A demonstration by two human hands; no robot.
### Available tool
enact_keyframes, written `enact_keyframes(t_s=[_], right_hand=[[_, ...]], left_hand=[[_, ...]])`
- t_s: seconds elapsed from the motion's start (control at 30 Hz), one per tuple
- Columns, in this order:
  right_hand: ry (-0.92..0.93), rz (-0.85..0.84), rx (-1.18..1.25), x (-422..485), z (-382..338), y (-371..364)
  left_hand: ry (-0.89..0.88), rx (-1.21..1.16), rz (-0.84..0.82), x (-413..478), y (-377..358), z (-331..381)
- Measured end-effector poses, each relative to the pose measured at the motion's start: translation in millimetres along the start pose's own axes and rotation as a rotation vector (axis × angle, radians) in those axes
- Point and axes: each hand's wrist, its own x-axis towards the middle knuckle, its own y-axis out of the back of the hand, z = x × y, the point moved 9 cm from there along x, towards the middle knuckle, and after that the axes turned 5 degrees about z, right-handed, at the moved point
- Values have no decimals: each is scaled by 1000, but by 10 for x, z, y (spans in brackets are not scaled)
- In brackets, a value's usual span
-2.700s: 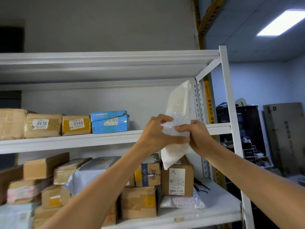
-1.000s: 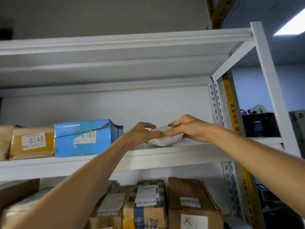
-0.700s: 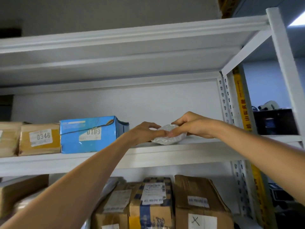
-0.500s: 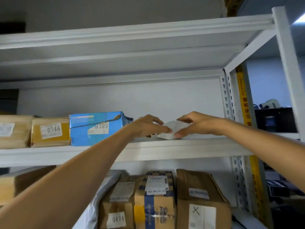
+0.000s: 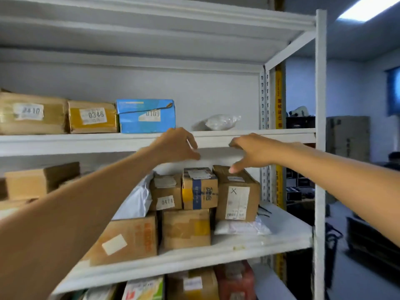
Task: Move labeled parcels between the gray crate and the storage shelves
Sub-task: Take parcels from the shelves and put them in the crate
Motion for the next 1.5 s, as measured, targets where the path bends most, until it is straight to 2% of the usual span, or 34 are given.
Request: enact_keyframes(t_s=[0.07, 0.13, 0.3, 0.5, 0.6, 0.83, 1.1, 1.5], right_hand=[[-13, -192, -31, -199, -206, -231], [6, -298, -42, -343, -442, -389], [124, -300, -2, -499, -1130, -545], [237, -327, 40, -637, -1942, -691], [296, -343, 87, -684, -2236, -839], [437, -390, 168, -814, -2923, -1175], [643, -338, 225, -865, -3905, -1337], [681, -294, 274, -194, -5243, -1659]], left_hand=[[-13, 62, -159, -373, -145, -56], [-14, 124, -285, -718, -224, -148], [104, 113, -398, -1375, -119, -573], [333, 12, -350, -1892, 183, -1242], [386, 100, -354, -2092, 333, -1421], [544, 135, -374, -2687, 420, -1825], [750, 255, -344, -3593, 848, -2463], [815, 309, -222, -3953, 1462, -3690]])
